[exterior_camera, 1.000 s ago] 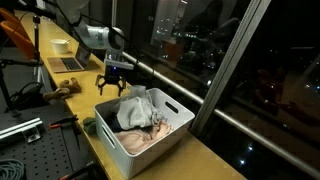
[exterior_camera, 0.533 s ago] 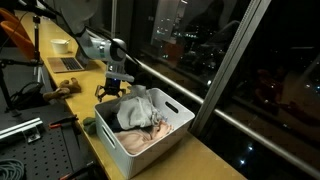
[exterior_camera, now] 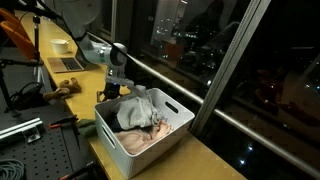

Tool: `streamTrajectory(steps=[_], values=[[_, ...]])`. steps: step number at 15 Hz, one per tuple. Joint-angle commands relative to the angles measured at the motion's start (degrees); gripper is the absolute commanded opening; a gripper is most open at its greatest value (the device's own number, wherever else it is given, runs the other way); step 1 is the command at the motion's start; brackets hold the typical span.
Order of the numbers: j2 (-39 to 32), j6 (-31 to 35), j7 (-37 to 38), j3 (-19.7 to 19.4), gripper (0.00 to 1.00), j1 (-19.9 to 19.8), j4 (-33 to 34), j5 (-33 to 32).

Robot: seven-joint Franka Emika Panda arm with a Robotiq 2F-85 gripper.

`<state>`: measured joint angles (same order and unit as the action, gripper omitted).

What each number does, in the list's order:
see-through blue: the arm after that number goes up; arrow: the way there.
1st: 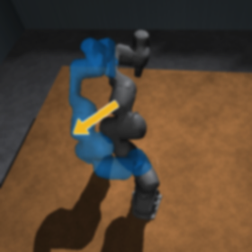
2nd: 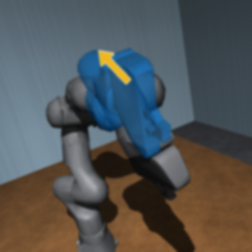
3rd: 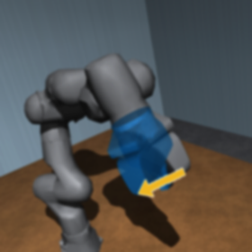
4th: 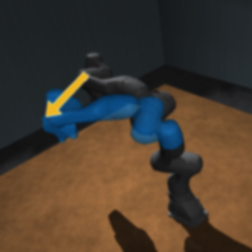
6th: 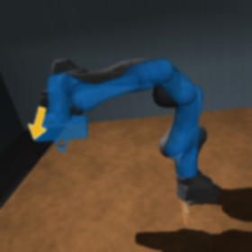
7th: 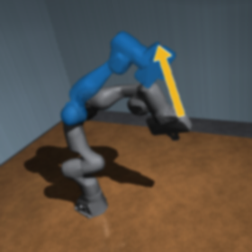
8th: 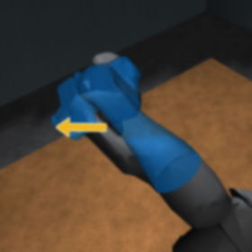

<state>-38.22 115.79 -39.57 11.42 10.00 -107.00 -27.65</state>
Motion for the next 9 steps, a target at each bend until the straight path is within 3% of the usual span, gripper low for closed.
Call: streamTrajectory(steps=[1,6,9], values=[[0.06,1.58,-1.26,-0.40,0.34,-0.37,-0.63,-0.04],[2.11,2.20,-0.11,0.46,0.01,0.21,-0.35,0.84],[6.21,3.25,0.63,1.98,0.04,1.21,-0.31,1.70]])
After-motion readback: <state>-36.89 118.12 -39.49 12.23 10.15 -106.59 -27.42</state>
